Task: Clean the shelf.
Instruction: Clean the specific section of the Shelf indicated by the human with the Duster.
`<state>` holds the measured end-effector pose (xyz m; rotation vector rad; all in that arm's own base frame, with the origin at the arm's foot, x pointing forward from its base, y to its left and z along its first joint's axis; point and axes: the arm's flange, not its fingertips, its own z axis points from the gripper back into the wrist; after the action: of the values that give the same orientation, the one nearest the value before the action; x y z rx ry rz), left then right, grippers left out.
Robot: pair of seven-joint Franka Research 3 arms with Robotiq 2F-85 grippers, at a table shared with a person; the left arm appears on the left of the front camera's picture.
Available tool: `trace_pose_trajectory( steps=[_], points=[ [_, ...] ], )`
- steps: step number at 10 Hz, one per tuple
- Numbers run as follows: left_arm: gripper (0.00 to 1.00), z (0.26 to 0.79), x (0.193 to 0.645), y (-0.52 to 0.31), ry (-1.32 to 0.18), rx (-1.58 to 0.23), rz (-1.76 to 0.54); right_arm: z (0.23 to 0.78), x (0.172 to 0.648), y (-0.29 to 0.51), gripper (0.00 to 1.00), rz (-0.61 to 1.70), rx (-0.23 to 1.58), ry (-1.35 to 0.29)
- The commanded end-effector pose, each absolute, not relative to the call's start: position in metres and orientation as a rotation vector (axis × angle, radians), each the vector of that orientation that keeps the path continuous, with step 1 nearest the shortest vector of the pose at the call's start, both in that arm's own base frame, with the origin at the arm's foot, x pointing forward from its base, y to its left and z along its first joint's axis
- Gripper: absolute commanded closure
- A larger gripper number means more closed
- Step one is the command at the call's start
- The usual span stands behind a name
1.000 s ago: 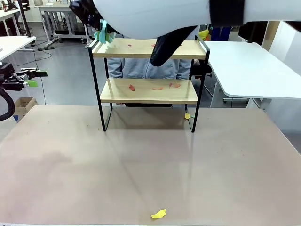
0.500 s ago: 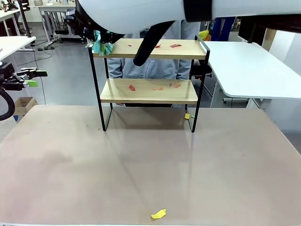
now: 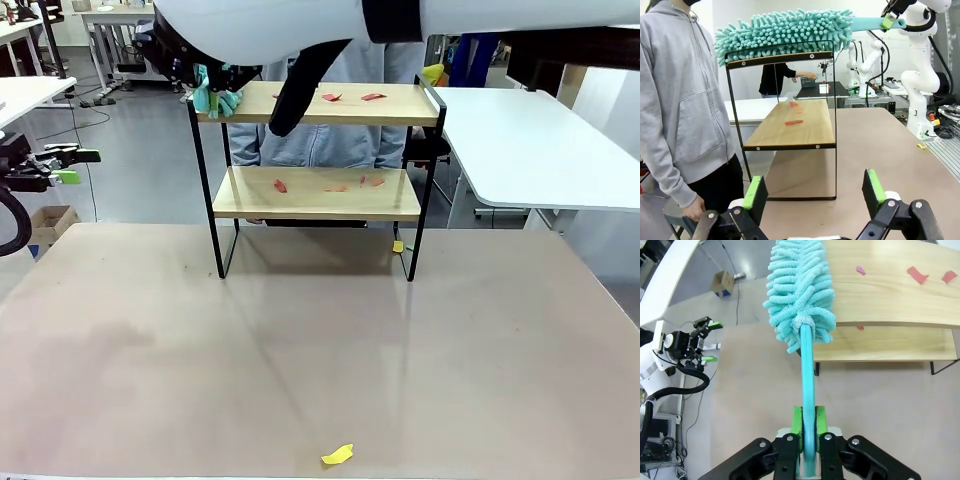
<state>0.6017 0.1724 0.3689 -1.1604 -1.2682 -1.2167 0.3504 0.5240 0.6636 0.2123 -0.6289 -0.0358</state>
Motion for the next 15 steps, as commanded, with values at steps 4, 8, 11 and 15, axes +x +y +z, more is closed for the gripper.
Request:
trace_pose_trajectory(
  steps=[4, 8, 11, 15],
  points=[
    [0.0, 0.371, 0.601, 0.172, -1.269, -1.154, -1.233, 0.676, 0.364, 0.471, 0.87, -0.127, 0.182, -0.603],
    [0.0, 0.371, 0.601, 0.172, -1.269, -1.154, -1.233, 0.688, 0.375, 0.387, 0.87, -0.196, 0.156, -0.537],
    [0.0, 0.371, 0.601, 0.172, -1.269, -1.154, -1.233, 0.683, 0.376, 0.328, 0.87, -0.23, 0.1, -0.519],
    [0.0, 0.371, 0.601, 0.172, -1.269, -1.154, -1.233, 0.688, 0.372, 0.257, 0.87, -0.312, 0.045, -0.517]
  ],
)
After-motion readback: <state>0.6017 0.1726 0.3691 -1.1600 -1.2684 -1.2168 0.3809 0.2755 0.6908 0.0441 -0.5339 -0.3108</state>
